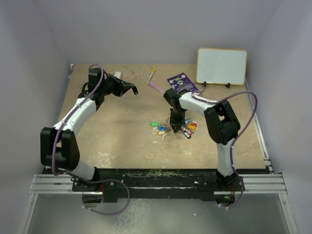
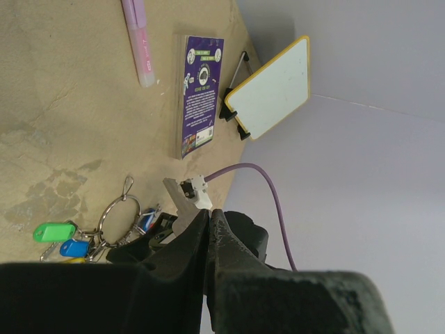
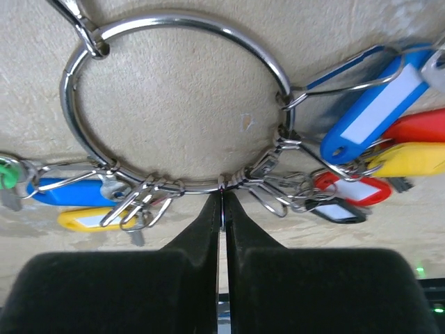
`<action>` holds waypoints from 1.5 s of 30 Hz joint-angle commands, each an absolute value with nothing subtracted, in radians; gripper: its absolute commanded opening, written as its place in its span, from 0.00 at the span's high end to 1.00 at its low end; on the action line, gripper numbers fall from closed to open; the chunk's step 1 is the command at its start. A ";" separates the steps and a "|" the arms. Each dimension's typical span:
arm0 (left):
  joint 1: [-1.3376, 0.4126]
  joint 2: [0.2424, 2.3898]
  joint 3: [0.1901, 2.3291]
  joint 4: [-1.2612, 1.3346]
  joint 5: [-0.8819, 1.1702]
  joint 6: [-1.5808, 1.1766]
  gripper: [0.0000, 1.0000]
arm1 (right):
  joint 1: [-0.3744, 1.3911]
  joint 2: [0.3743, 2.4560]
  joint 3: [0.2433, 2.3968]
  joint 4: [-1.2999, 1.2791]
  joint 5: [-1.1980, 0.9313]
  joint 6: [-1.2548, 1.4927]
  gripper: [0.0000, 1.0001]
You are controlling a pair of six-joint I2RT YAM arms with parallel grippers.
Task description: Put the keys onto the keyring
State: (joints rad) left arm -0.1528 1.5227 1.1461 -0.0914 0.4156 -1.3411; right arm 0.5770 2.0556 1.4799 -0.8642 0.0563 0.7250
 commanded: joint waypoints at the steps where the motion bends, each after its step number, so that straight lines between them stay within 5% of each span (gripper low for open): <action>1: -0.152 1.500 1.141 -0.047 0.426 -1.336 0.96 | 0.582 2.024 1.421 -0.764 -0.075 0.949 1.00; 8: -0.150 1.500 1.153 -0.056 0.413 -1.345 0.96 | 0.573 1.878 1.229 -0.383 -0.354 1.316 1.00; 16: -0.150 1.512 1.165 -0.052 0.410 -1.345 0.96 | 0.466 1.576 0.973 -0.175 -0.334 1.623 1.00; 29: -0.153 1.522 1.170 -0.050 0.413 -1.346 0.96 | 0.265 1.051 1.163 -0.999 0.116 1.745 1.00; 34: -0.159 1.518 1.168 -0.056 0.417 -1.346 0.96 | 0.258 1.085 1.198 -1.153 0.122 1.772 1.00; 45: -0.161 1.484 1.167 -0.079 0.422 -1.348 0.96 | 0.260 1.425 1.170 -0.966 0.011 1.674 1.00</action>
State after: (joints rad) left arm -0.1593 1.5238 1.1461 -0.0956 0.4152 -1.3426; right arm 0.2596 1.3521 1.1126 -0.9966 0.0311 1.7081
